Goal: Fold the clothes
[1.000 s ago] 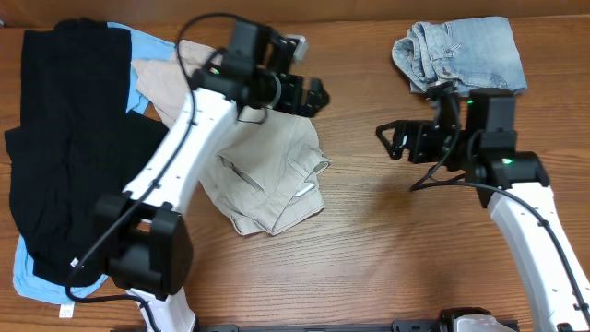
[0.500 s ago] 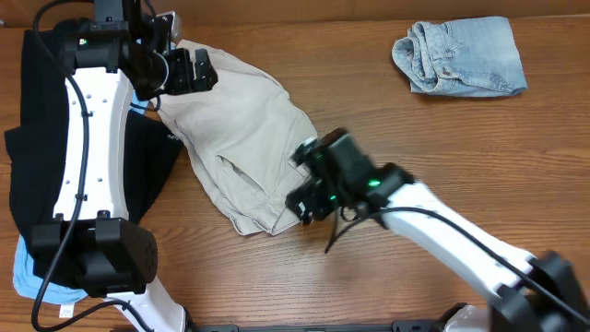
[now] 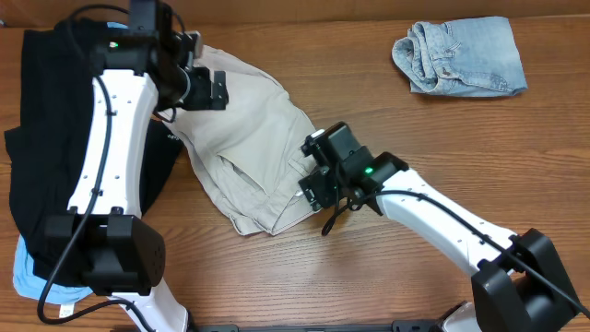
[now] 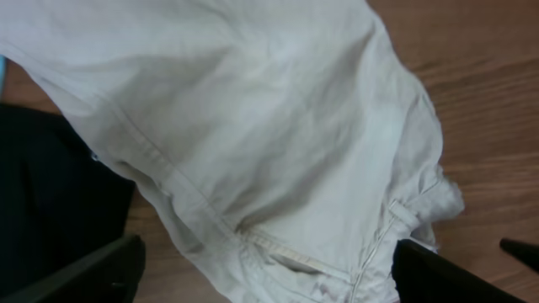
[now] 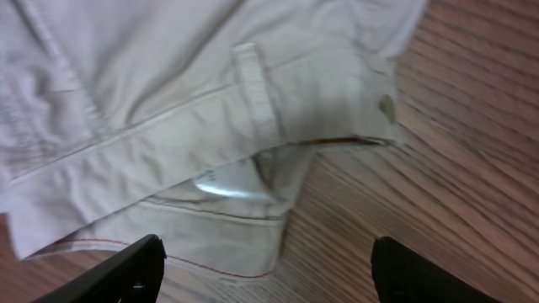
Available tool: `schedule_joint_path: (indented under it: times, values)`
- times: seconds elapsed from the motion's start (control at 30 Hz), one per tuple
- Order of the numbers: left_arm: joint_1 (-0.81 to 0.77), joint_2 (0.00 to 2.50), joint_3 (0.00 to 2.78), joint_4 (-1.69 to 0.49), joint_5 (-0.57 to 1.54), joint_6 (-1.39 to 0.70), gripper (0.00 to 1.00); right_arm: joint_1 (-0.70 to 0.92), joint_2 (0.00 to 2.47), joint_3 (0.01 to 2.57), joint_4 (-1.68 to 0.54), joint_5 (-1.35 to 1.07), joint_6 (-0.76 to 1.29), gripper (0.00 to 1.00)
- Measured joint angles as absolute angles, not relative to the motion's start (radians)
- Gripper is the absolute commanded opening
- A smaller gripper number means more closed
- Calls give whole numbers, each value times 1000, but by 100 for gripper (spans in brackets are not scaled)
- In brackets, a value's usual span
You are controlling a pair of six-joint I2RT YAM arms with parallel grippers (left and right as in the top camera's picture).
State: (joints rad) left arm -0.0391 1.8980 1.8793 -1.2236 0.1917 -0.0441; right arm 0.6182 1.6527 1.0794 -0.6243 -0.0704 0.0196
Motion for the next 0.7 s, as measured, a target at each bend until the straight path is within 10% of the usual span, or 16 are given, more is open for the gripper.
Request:
schedule_joint_path:
  times: [0.7]
  values:
    - [-288,1897,1424,-1135,162,25,62,133,1679,1080,-644,-342,146,85]
